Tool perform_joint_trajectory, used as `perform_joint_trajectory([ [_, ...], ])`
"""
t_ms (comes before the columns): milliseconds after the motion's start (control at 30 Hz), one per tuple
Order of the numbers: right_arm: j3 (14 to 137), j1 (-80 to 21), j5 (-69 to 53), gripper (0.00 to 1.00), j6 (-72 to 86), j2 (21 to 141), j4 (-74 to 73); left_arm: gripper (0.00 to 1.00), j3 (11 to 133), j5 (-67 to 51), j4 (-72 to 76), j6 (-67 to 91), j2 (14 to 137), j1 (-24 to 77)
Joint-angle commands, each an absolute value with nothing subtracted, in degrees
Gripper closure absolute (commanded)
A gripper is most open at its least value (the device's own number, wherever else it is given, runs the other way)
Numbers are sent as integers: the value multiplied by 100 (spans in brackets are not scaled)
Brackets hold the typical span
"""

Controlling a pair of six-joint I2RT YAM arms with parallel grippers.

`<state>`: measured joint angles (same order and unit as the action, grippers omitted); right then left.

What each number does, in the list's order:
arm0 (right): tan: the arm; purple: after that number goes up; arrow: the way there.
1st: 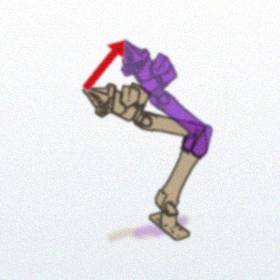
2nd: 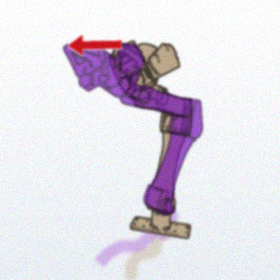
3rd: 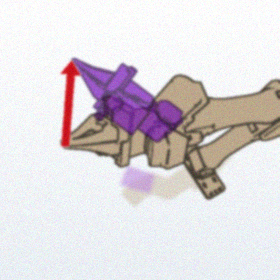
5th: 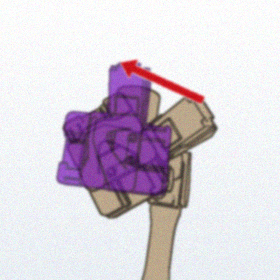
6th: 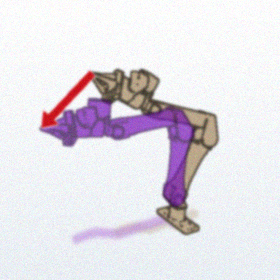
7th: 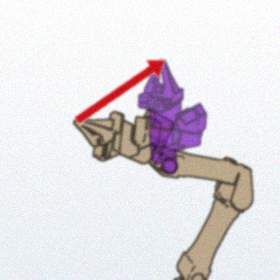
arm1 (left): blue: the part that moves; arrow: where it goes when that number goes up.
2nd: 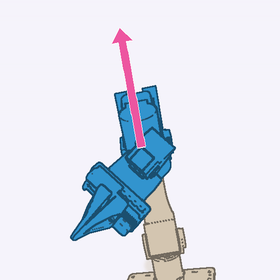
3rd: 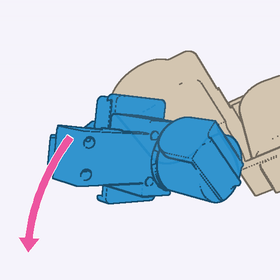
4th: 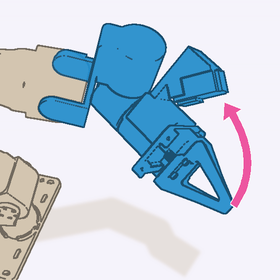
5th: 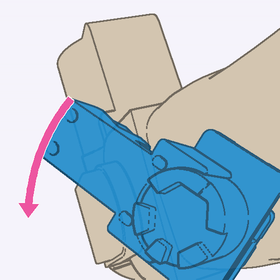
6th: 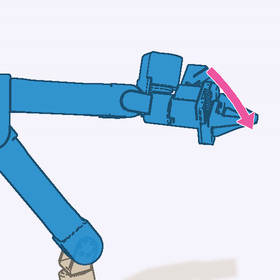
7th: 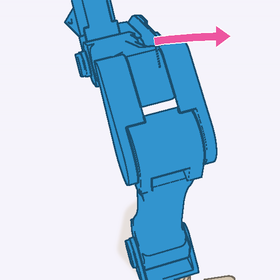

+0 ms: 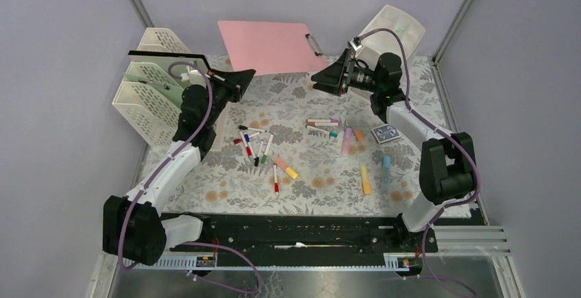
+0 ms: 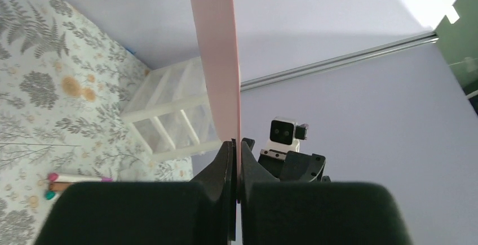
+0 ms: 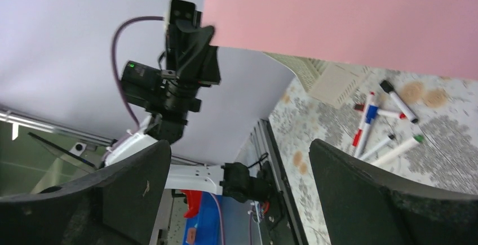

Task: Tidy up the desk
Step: Pick up the folder from the center of the board, then place the folder in the storage box.

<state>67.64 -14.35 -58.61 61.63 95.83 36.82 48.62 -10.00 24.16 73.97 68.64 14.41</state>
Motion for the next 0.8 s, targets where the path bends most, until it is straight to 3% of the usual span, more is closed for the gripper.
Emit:
perform_joint_trajectory([
  [0,7144,-1479,-5538,0,7139,9524,4839,100,5210,-590,3258,7818,6663,1613],
  [500,7823,-1945,-3772,0,6649,9266,3246,100,5322,-166,4384,8318,6791,2034],
  [767,8388,-2013,-3520,2,6947,9630,3625,100,5412,-157,4427,8395,6823,2276],
])
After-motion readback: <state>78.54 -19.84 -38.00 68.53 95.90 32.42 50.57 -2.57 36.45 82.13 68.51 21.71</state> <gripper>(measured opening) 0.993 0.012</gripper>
